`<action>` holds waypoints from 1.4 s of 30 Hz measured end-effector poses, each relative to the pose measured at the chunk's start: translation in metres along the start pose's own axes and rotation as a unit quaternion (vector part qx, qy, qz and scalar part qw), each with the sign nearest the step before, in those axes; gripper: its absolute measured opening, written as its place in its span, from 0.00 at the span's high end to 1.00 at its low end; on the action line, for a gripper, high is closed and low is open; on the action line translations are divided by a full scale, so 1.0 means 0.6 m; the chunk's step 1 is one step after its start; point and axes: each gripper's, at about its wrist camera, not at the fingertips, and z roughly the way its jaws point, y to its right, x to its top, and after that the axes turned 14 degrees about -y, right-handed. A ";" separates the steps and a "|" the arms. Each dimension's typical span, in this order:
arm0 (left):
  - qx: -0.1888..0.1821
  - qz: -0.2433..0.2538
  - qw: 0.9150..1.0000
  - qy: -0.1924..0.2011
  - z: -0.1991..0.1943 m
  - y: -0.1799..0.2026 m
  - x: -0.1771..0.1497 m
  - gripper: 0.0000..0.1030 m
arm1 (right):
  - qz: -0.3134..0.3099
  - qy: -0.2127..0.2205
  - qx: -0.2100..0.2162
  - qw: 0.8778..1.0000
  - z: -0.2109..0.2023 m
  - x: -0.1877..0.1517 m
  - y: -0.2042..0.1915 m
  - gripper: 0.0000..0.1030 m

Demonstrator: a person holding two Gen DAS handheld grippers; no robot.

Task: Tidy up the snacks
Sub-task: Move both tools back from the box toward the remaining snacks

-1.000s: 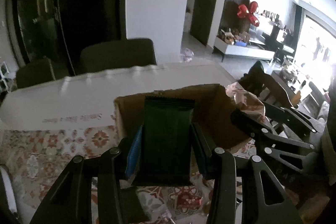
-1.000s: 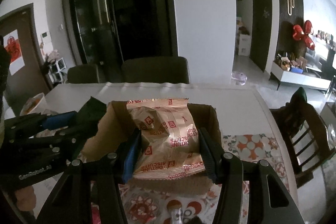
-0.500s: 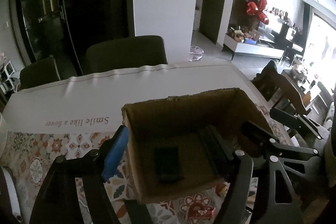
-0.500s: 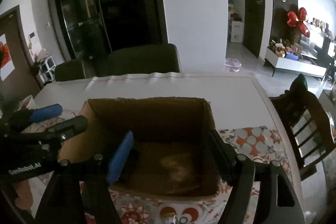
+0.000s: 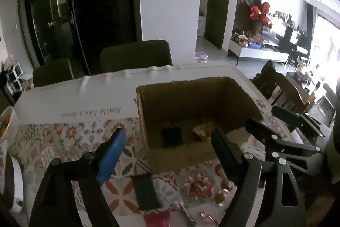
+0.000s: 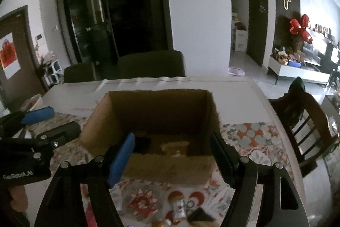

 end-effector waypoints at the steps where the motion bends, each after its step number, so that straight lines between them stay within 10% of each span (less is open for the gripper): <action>1: 0.002 -0.001 1.000 0.000 -0.003 -0.001 -0.005 0.20 | 0.000 0.002 0.003 1.000 -0.005 -0.007 -0.003 0.29; 42: 0.022 -0.063 0.994 -0.088 0.047 -0.040 -0.302 0.20 | 0.023 -0.063 -0.029 0.997 0.001 -0.261 -0.060 0.29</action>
